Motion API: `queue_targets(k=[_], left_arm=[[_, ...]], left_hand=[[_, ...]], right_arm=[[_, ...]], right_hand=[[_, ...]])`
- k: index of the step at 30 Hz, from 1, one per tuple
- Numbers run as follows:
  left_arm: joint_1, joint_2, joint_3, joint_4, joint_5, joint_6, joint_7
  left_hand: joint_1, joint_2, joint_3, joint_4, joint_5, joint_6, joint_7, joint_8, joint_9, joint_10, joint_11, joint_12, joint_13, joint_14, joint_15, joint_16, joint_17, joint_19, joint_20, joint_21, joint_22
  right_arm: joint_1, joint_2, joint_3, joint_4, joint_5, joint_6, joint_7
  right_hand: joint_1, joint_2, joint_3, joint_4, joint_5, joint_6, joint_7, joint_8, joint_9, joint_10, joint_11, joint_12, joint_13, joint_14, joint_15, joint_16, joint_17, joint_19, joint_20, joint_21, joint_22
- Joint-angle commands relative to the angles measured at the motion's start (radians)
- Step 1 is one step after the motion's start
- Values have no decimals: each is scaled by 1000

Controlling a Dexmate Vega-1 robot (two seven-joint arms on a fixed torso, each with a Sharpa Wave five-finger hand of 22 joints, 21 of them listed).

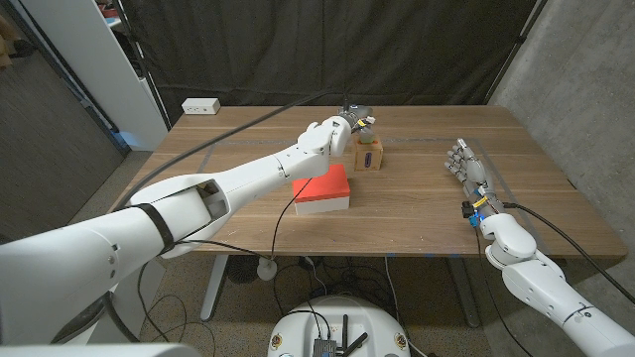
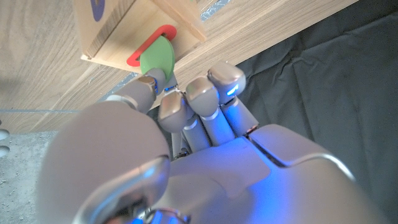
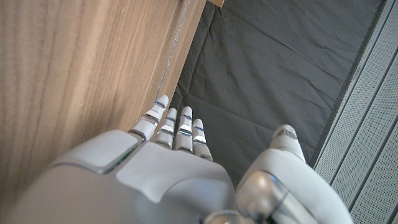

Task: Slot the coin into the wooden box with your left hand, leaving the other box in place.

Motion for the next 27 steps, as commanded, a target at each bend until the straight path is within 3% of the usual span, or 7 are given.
queue_targets(k=[1, 27], left_arm=[[-1, -8, 3, 21, -9, -5, -5], [-14, -37, 17, 74, -30, -18, -2]], left_hand=[[14, 15, -2, -2, 6, 120, 24, 2, 8, -1, 0, -4, -1, -1, -3, -2, -1, -2, -61, -2, 3], [11, 14, 0, -1, 8, 122, 21, -5, 13, -7, -5, -2, 11, -7, -4, -3, 1, -2, -61, -4, 3]], right_arm=[[0, -3, -3, -2, -4, -4, 0], [10, 2, -9, 15, 10, -4, 16]], right_hand=[[13, 2, -2, -1, -2, 5, -1, -1, 6, 10, 2, 0, 3, 3, 2, 2, 0, 4, 1, -3, 3], [13, 2, -3, -1, -2, 6, -1, -1, 6, 10, 1, -1, 3, 2, 3, 1, 0, 4, 2, -3, 3]])
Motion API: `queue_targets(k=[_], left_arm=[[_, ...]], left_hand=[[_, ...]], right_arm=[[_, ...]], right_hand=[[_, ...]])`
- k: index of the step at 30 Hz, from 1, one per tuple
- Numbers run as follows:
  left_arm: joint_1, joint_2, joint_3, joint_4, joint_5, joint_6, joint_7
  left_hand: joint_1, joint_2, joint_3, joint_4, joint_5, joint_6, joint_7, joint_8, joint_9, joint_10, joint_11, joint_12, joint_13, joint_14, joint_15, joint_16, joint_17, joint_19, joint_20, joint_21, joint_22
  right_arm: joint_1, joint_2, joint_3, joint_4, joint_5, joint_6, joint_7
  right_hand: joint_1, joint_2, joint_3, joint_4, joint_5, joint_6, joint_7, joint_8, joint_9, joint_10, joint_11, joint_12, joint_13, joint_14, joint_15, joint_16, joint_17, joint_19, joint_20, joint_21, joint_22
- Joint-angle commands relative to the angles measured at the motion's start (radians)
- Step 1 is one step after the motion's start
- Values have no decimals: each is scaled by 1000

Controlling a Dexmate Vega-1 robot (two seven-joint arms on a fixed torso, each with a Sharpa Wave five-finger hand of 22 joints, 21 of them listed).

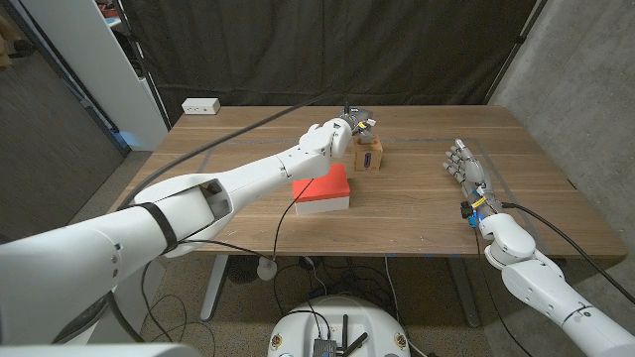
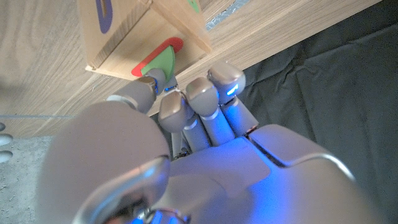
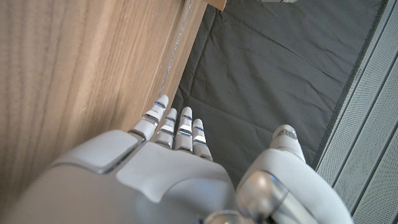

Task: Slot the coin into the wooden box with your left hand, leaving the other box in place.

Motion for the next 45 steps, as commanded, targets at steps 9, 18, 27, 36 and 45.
queue_targets(k=[9, 18, 27, 36, 45], left_arm=[[-12, -25, 16, 52, -20, -5, -1], [-14, -20, 16, 43, -31, 0, -13], [-21, -5, 18, 26, -37, -8, -36], [-21, 9, 13, 10, -40, -16, -50], [-20, 16, 9, -1, -38, -15, -58]], left_hand=[[6, 13, 1, 0, 4, 121, 17, 3, 12, -2, -4, -8, -6, 0, -3, -2, 1, -4, -61, -7, 3], [-6, 6, -3, 3, 3, 123, 4, -2, 10, 0, -7, -4, 0, -5, -3, -7, -6, -2, -60, -9, 1], [-32, -19, -16, 3, 3, 67, -11, -43, -11, 0, -21, 6, 20, 4, -4, -5, -9, 7, -61, -27, -18], [-64, -53, -39, 4, 4, 28, -2, -87, -30, 5, -35, 6, 22, 7, -6, -14, -12, 19, -60, -46, -45], [-73, -60, -40, 2, 8, 25, -1, -115, -46, 7, -40, -1, 14, 14, -6, -15, -14, 23, -62, -59, -48]], right_arm=[[11, 5, -6, 19, 10, 3, 11], [11, 6, -6, 19, 9, 7, 7], [14, 5, -8, 19, 1, 11, 7], [15, 6, -10, 16, -2, 9, 3], [14, 6, -12, 9, -5, 7, -2]], right_hand=[[13, 2, -3, -1, -2, 7, -2, 0, 6, 11, 2, -1, 3, 3, 3, 1, 0, 5, 2, -3, 3], [13, 2, -3, -1, -2, 7, -2, 0, 6, 11, 1, -1, 3, 3, 3, 1, 0, 5, 2, -3, 3], [14, 2, -3, -1, -2, 8, -2, 0, 6, 12, 1, 0, 3, 3, 2, 1, 0, 5, 2, -4, 3], [15, 3, -2, -2, -2, 8, -2, 0, 6, 12, 0, -1, 3, 3, 4, 1, 0, 5, 2, -4, 3], [17, 4, -2, -2, -2, 9, -3, 0, 6, 13, 0, -1, 3, 4, 4, 1, 0, 5, 3, -4, 3]])
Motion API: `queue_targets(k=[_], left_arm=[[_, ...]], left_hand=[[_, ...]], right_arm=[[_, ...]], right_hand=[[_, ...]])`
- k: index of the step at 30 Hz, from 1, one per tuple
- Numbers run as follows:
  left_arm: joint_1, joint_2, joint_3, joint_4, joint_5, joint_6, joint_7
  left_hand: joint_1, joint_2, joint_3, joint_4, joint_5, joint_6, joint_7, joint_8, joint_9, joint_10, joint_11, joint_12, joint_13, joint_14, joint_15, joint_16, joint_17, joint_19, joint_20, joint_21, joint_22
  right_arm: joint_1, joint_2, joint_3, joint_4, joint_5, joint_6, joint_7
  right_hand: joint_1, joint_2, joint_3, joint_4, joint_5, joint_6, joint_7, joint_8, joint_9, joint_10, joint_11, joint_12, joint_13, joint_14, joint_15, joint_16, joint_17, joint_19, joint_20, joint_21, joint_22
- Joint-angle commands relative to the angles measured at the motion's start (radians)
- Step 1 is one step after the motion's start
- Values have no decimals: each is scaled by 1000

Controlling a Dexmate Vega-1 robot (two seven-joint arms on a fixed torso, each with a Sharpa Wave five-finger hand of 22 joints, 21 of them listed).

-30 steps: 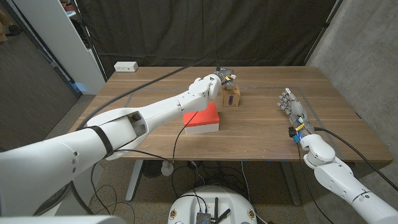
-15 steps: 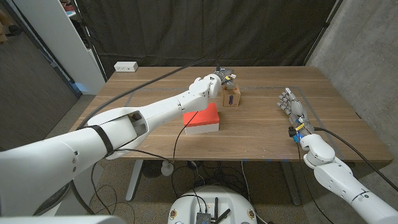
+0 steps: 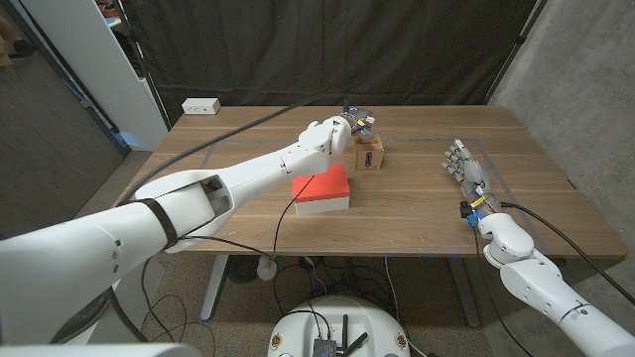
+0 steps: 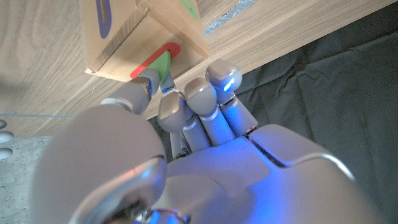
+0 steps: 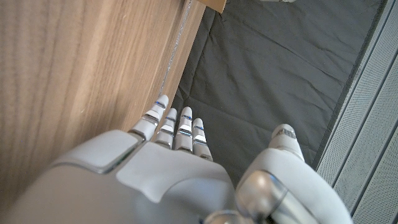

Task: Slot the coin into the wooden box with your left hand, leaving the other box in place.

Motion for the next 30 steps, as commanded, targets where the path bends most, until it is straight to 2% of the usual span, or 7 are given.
queue_targets(k=[1, 16, 30], left_arm=[[0, 14, -7, -18, -5, -10, -30], [6, 23, -18, -29, -12, -18, -38], [9, 30, -29, -49, -5, -11, -26]], left_hand=[[0, -9, -3, -3, 7, 9, 12, -11, -4, 4, -4, 1, 2, 5, -4, -6, -4, 10, -57, -4, 3], [-18, -14, -9, 4, 10, -6, 12, -56, -25, 3, -8, -2, 3, 10, -4, -7, 2, 16, -55, -14, -1], [-43, -15, -8, 4, 12, 4, 13, -78, -37, 3, -13, 1, 12, 12, -4, -10, 1, 21, -57, -22, 3]], right_arm=[[1, 2, -5, -11, -5, -3, -7], [-1, -1, -5, -22, -9, -10, -12], [-1, 3, -5, -16, -11, -2, -11]], right_hand=[[10, -3, -2, -2, -2, 4, 3, 0, 6, 13, 0, 0, 3, 4, 2, 1, 0, 4, 3, 0, 3], [13, -1, 0, -3, -2, 5, 4, 1, 6, 14, 1, 0, 3, 5, 4, 1, 0, 5, 3, 0, 3], [14, -1, 0, -3, -3, 6, 5, 1, 6, 16, 1, 0, 3, 4, 2, 1, 0, 5, 4, 0, 3]])
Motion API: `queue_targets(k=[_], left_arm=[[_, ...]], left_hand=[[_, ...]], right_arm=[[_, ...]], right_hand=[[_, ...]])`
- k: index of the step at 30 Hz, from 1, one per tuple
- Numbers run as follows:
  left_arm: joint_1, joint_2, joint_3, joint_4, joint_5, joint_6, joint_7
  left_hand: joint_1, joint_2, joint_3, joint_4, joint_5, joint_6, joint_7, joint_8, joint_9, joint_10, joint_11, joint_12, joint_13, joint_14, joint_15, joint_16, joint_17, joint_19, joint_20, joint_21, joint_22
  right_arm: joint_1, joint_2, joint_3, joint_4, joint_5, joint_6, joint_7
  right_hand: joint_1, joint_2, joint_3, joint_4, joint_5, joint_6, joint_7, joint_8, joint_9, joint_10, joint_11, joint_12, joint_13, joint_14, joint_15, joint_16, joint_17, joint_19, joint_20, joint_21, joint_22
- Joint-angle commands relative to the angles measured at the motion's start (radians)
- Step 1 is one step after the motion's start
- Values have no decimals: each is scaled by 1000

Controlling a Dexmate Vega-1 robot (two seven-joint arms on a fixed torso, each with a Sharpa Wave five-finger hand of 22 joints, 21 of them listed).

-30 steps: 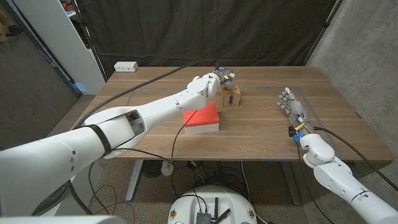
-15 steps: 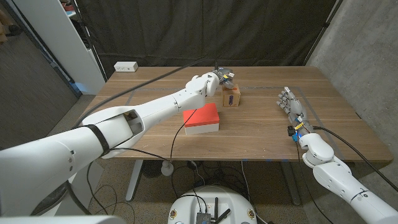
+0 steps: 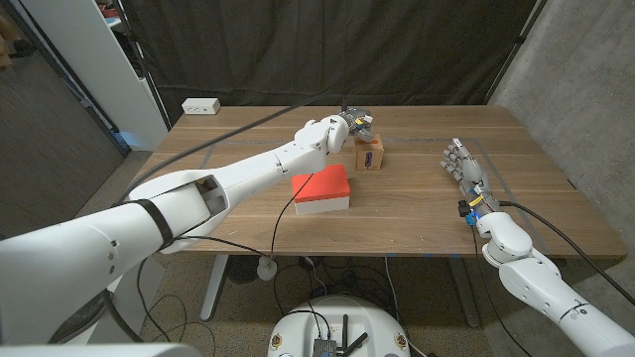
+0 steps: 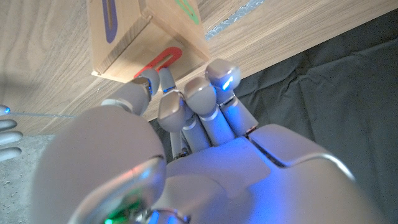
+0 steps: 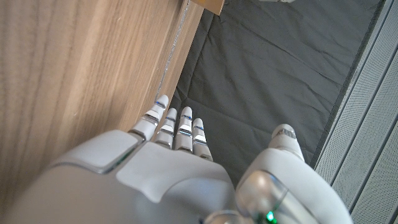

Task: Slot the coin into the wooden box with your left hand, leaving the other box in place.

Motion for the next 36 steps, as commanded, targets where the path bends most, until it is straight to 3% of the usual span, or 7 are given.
queue_targets(k=[1, 19, 31, 35, 36], left_arm=[[2, 8, -9, -19, 7, 5, 10], [-2, 6, -13, -31, 38, 4, 46], [24, 42, -41, -105, 51, 22, 61], [44, 67, -57, -143, 58, 26, 79], [48, 74, -60, -154, 63, 29, 82]], left_hand=[[-8, 5, 2, -9, 7, 12, 3, -8, 0, -2, -6, -1, 1, 11, 1, 1, 7, 13, -55, -4, -3], [-8, 11, 7, -12, 8, 19, 4, -27, 2, -6, -9, -1, 9, 8, 1, -3, 13, 11, -55, -2, 0], [-11, 12, 6, -10, 8, 22, -4, -37, 14, -14, -9, -3, 18, 1, 1, -7, 18, 7, -55, -7, -7], [-9, 7, -22, -15, 1, 15, -21, -51, 27, -41, -22, -57, -42, -48, 0, -76, -58, -12, -53, -72, -136], [13, 1, -48, -17, 0, 18, -32, -68, 36, -57, -21, -123, -124, -50, -2, -109, -122, -4, -52, -119, -262]], right_arm=[[-2, 4, 0, 2, 0, 5, -1], [-21, 3, 8, -12, -4, 15, -10], [-25, 5, 6, -22, -13, 16, -15], [-26, 3, 5, -31, -19, 12, -18], [-26, 2, 5, -34, -21, 10, -20]], right_hand=[[14, -1, 0, -3, -3, 3, 1, 1, 6, 7, 4, 0, 3, 4, 2, 1, 0, 5, 3, 0, 3], [15, -1, 0, -3, -3, 2, 0, 0, 6, 6, 4, 0, 3, 6, 2, 1, 1, 6, 4, 0, 3], [15, -1, 0, -3, -3, 2, 0, 0, 6, 7, 2, 0, 3, 6, 1, 1, 1, 5, 3, 0, 3], [15, -1, 0, -3, -3, 2, -1, 0, 6, 8, 3, 0, 3, 6, 2, 1, 1, 6, 3, 0, 3], [15, -1, 0, -3, -3, 2, -1, 0, 6, 7, 3, 0, 3, 6, 2, 1, 1, 5, 3, 0, 3]])
